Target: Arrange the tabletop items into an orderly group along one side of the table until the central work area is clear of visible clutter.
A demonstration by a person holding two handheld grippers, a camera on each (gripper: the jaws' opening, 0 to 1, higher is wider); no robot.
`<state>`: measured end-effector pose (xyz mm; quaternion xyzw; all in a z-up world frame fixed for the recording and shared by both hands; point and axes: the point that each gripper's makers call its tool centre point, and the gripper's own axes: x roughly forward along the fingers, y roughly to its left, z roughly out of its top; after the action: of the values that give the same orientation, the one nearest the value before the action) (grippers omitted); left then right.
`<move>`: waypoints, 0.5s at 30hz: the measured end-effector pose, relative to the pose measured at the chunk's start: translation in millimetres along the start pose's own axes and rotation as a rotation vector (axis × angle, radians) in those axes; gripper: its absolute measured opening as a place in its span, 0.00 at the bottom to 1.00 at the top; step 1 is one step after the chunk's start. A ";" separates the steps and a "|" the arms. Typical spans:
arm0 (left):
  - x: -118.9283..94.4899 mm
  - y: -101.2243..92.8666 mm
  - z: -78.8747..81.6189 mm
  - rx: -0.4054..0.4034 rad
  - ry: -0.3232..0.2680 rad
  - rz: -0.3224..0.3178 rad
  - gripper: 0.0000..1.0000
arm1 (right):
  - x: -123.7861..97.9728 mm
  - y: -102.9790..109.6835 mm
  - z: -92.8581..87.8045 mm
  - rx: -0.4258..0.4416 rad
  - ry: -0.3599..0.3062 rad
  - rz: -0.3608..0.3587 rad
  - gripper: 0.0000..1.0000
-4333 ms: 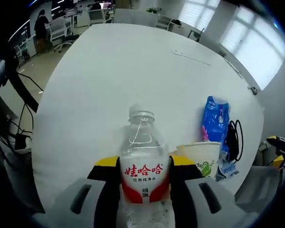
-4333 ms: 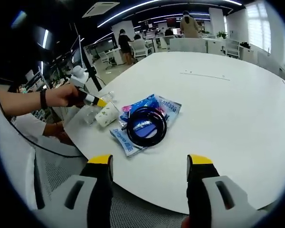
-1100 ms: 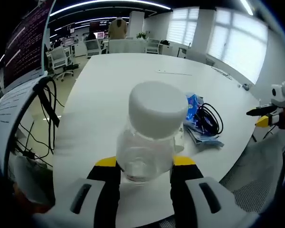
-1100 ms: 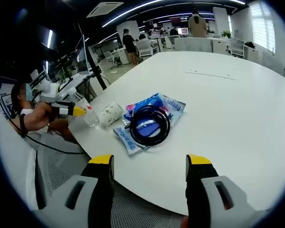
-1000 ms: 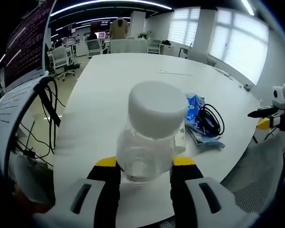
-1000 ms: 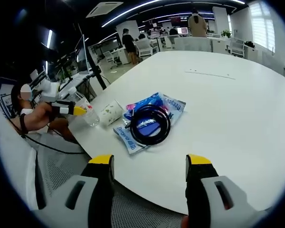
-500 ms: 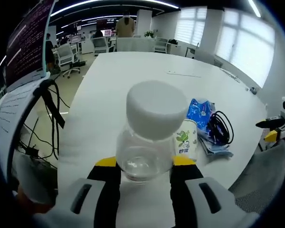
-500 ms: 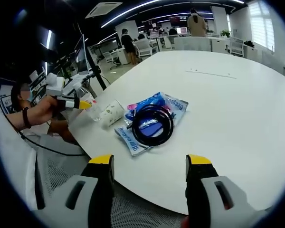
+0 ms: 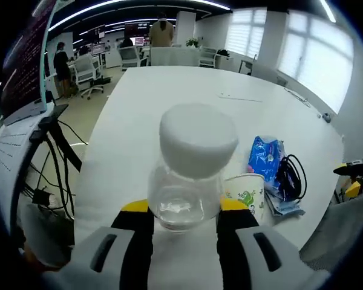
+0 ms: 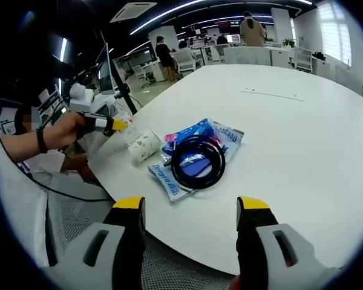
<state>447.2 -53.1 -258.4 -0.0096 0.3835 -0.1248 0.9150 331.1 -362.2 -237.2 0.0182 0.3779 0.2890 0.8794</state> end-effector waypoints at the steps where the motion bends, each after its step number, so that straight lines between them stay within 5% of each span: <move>1: 1.0 0.3 0.9 -0.001 0.001 0.001 0.40 | -0.1 -0.2 0.0 0.000 0.000 -0.001 0.60; 15: 30.3 3.5 28.8 -0.059 0.006 0.059 0.40 | -3.6 -8.0 -0.3 0.020 -0.006 -0.021 0.60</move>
<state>488.7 -59.1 -259.6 -0.0247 0.3898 -0.0867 0.9165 332.9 -370.8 -237.0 0.0240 0.3785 0.2760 0.8832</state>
